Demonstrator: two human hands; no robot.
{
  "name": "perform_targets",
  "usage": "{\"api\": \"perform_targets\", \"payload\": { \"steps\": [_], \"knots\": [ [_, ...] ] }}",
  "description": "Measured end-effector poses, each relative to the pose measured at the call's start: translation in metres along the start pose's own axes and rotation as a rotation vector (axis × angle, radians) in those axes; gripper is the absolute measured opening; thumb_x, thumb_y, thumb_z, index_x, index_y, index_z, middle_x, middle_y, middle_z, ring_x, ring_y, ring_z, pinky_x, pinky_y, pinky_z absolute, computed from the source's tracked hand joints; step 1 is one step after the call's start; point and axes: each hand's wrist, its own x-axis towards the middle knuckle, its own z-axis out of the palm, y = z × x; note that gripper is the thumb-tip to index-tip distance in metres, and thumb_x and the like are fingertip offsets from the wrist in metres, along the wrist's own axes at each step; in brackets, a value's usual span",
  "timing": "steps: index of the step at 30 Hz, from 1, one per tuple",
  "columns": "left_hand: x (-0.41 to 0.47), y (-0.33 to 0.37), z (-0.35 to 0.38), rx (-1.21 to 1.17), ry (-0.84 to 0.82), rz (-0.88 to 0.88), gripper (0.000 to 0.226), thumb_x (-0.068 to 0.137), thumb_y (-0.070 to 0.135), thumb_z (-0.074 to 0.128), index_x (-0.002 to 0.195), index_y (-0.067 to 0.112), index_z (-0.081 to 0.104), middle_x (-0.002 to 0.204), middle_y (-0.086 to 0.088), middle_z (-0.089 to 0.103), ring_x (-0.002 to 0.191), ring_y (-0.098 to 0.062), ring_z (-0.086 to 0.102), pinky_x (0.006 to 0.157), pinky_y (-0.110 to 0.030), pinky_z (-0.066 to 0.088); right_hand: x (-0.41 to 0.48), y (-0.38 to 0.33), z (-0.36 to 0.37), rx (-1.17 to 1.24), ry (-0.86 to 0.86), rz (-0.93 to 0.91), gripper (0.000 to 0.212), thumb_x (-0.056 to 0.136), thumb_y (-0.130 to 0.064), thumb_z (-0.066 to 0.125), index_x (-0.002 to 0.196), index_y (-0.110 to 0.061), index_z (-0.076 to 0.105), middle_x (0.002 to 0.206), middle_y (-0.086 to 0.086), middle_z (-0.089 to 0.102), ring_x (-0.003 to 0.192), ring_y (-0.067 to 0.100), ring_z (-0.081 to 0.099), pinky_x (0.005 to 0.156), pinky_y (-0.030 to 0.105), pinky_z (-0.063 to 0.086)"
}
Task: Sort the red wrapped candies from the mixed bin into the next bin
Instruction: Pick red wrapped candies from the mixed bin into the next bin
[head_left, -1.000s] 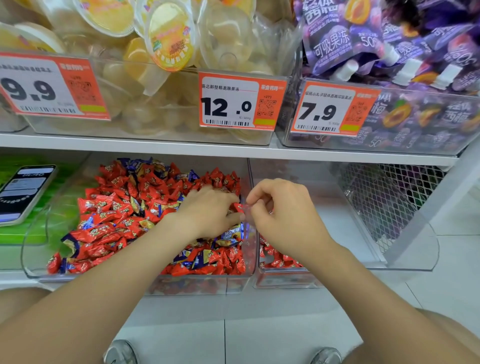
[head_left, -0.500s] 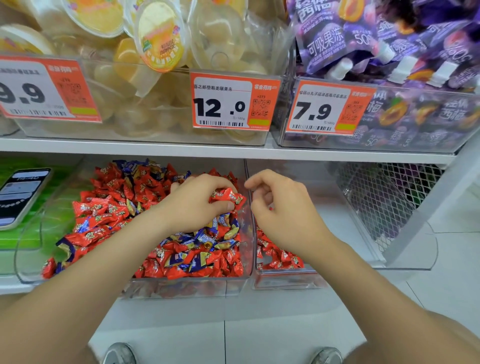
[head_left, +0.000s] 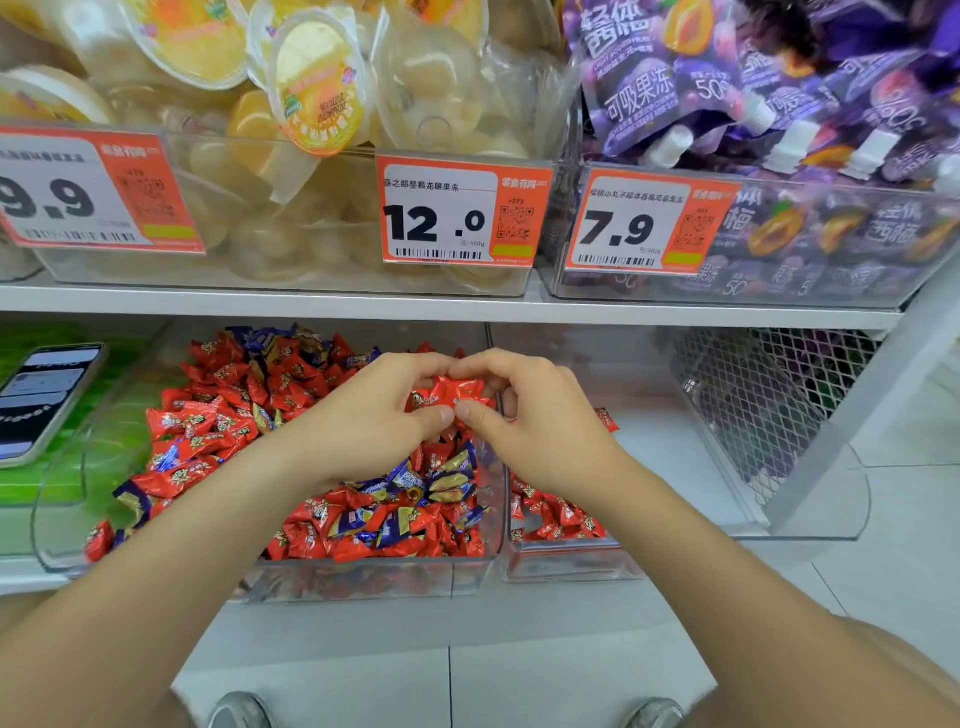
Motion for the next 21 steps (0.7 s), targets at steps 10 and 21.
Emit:
{"api": "perform_targets", "payload": {
  "steps": [10,21],
  "knots": [
    [-0.007,0.022,0.023,-0.36,0.283,0.001,0.03,0.097,0.007,0.072,0.121,0.026,0.07,0.106,0.005,0.078,0.091,-0.015,0.077,0.094,-0.045,0.061,-0.01,-0.001,-0.009,0.293,0.088,0.052,0.028,0.095,-0.015,0.075,0.12,-0.026,0.068,0.094,-0.011,0.072,0.086,0.011,0.072,0.082,0.029,0.06],
    [-0.009,0.048,0.047,0.095,0.264,0.099,0.036,0.106,0.017,0.054,0.139,0.033,0.056,0.12,0.006,0.051,0.1,-0.006,0.064,0.086,-0.013,0.042,-0.021,0.031,-0.042,0.259,0.238,0.343,0.023,0.096,-0.014,0.073,0.11,-0.032,0.078,0.084,-0.009,0.077,0.076,0.011,0.073,0.076,0.034,0.061]
  ]
}}
